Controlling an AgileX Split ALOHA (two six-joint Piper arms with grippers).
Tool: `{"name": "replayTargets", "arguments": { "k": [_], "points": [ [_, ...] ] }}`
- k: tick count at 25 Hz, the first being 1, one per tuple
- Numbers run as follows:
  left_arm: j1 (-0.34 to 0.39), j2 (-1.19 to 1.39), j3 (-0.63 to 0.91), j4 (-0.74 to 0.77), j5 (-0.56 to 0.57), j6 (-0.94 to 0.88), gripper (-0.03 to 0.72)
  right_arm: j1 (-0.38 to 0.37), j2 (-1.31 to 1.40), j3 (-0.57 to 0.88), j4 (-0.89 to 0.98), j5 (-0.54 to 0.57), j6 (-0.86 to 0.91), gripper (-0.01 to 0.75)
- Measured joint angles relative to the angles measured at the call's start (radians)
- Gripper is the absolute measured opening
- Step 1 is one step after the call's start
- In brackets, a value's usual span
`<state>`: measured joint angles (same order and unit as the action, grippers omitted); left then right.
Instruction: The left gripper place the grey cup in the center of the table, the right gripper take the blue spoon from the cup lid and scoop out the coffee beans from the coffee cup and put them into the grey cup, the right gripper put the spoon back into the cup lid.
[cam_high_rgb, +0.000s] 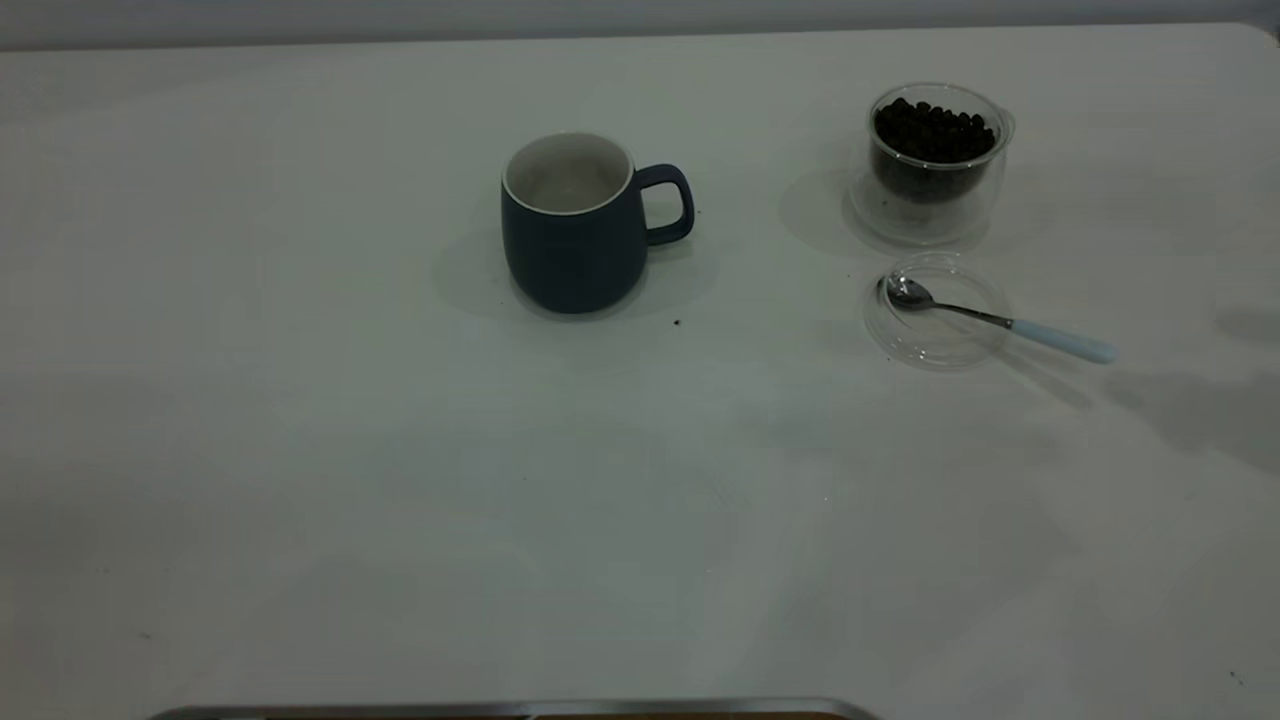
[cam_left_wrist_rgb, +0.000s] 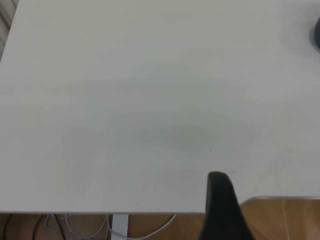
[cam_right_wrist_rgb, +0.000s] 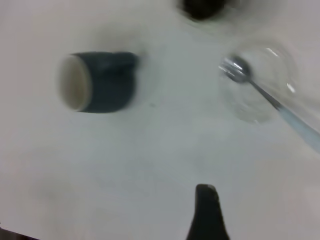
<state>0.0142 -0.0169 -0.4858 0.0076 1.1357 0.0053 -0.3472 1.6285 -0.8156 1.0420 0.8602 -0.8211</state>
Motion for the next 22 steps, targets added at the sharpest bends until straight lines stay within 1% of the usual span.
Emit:
{"name": "replayTargets", "arguments": {
  "k": [3, 5, 10, 13, 17, 20, 22],
  "points": [
    [0.000, 0.000, 0.000, 0.000, 0.000, 0.000, 0.548, 0.075, -0.158, 0.007, -0.005, 0.005, 0.010, 0.591],
    [0.000, 0.000, 0.000, 0.000, 0.000, 0.003, 0.548, 0.155, -0.263, 0.008, -0.008, 0.010, 0.019, 0.589],
    [0.000, 0.000, 0.000, 0.000, 0.000, 0.003, 0.548, 0.301, -0.411, 0.008, -0.055, 0.020, 0.060, 0.588],
    [0.000, 0.000, 0.000, 0.000, 0.000, 0.003, 0.548, 0.347, -0.463, 0.012, -0.080, 0.021, 0.096, 0.588],
    [0.000, 0.000, 0.000, 0.000, 0.000, 0.003, 0.548, 0.389, -0.551, 0.017, -0.114, 0.028, 0.115, 0.588],
    [0.000, 0.000, 0.000, 0.000, 0.000, 0.003, 0.548, 0.396, -0.650, 0.017, -0.150, 0.054, 0.115, 0.588],
    [0.000, 0.000, 0.000, 0.000, 0.000, 0.003, 0.548, 0.396, -0.733, 0.017, -0.181, 0.094, 0.112, 0.588]
  ]
}}
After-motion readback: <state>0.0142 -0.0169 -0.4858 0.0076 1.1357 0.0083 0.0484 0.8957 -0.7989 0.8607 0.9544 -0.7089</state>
